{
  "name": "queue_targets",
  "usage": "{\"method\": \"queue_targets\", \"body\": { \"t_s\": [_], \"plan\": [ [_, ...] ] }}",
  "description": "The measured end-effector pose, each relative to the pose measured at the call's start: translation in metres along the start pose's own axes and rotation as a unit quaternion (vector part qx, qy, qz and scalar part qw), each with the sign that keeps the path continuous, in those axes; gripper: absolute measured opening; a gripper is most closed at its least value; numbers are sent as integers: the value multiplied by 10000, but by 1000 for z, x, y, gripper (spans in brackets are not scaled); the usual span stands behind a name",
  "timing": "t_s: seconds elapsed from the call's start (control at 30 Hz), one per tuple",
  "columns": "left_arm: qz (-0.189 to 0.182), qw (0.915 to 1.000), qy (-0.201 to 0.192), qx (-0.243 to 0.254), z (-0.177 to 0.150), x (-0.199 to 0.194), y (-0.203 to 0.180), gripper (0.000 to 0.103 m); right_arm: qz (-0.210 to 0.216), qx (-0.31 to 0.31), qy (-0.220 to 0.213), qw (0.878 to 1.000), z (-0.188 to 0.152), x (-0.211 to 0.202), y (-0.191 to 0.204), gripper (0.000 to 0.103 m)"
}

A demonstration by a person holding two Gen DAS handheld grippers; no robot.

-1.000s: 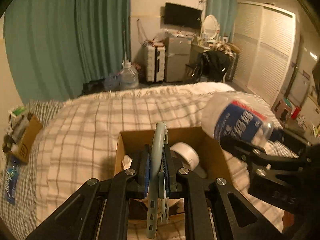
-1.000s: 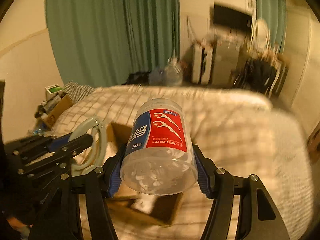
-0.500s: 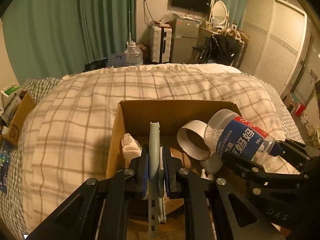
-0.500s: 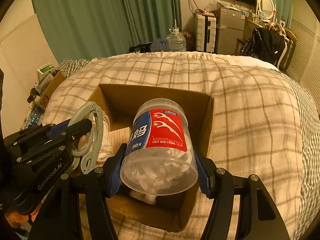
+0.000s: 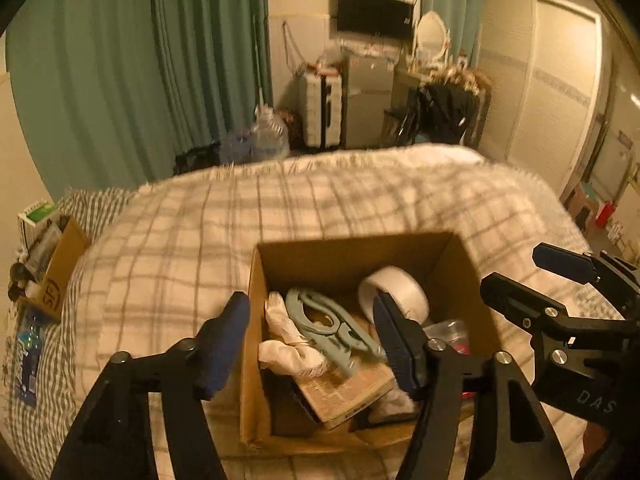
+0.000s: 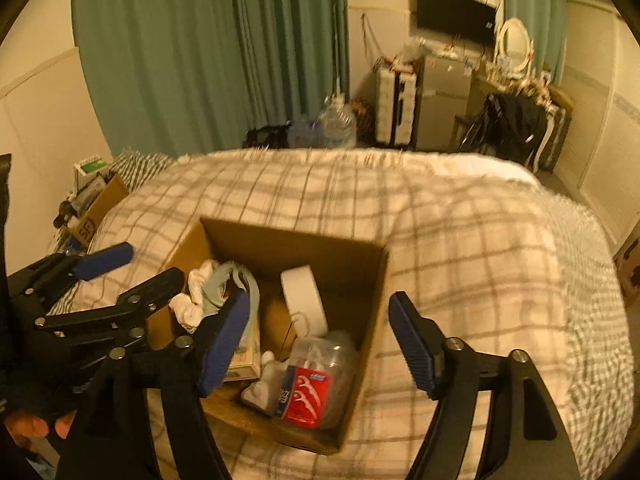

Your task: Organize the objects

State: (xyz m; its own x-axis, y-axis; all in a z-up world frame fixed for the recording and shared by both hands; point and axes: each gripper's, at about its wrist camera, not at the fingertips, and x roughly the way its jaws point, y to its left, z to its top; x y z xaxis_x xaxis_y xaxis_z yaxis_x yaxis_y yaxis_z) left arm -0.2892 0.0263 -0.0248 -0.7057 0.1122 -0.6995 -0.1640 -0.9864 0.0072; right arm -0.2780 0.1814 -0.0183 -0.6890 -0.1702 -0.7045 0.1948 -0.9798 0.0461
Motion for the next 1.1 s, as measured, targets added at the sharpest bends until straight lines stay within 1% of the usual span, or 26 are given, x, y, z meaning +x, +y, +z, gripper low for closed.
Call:
{"method": "queue_targets", "body": {
  "t_s": [0.03, 0.1, 0.17, 0.27, 0.3, 0.33, 0.37, 0.47, 0.53, 0.63, 0.7, 0.77, 0.87, 0.93, 1.0, 1.07, 1.1],
  "plan": [
    [-38, 10000, -58, -9, 2, -5, 1, 73, -54, 14, -67, 10000, 3, -8, -1, 76],
    [-59, 9998, -193, -52, 8, -19, 2, 88, -186, 9, -237, 9995, 6, -25, -3, 87],
    [-106, 9992, -364, -81, 13, -38, 3, 93, -388, -43, -507, 9980, 10, -49, -3, 91],
    [-150, 9983, -553, -81, 19, -67, 4, 95, -555, -104, -843, 9948, 12, -86, -3, 95],
    [-142, 9975, -678, -102, 21, -81, 5, 100, -577, -91, -963, 9936, 13, -98, -4, 96],
    [-127, 9967, -790, -112, 23, -91, 4, 103, -605, -53, -1141, 9916, 14, -113, -5, 98],
    [-109, 9957, -917, -111, 24, -103, 4, 103, -625, -28, -1306, 9895, 15, -128, -5, 103],
    [-58, 9916, -1290, 17, 24, -141, 1, 103, -657, -53, -1616, 9846, 18, -167, -4, 103],
    [-90, 9885, -1502, 159, 21, -164, -2, 103, -829, -8, -1801, 9802, 18, -193, -2, 103],
    [-142, 9831, -1800, 290, 9, -199, -6, 103, -1038, 92, -1896, 9763, 15, -220, -5, 103],
    [-58, 9807, -1933, 282, 2, -214, -8, 103, -1058, 171, -1942, 9751, 11, -234, -4, 103],
    [52, 9792, -2011, 282, -12, -229, -8, 103, -944, 181, -2065, 9737, 2, -250, -2, 103],
    [66, 9794, -2002, 245, -34, -244, -6, 103, -533, 215, -2237, 9730, -20, -272, 2, 103],
    [82, 9798, -1994, 117, -52, -250, -3, 103, -392, 164, -2311, 9720, -38, -283, 8, 103],
    [63, 9793, -2022, -11, -67, -252, 0, 103, -338, 143, -2342, 9715, -54, -286, 13, 103],
    [226, 9779, -2069, -186, -81, -250, 3, 103, -234, 61, -2324, 9723, -71, -280, 19, 103],
    [367, 9760, -2133, -256, -88, -246, 3, 103, -247, 46, -2323, 9723, -77, -276, 21, 103]
  ]
}}
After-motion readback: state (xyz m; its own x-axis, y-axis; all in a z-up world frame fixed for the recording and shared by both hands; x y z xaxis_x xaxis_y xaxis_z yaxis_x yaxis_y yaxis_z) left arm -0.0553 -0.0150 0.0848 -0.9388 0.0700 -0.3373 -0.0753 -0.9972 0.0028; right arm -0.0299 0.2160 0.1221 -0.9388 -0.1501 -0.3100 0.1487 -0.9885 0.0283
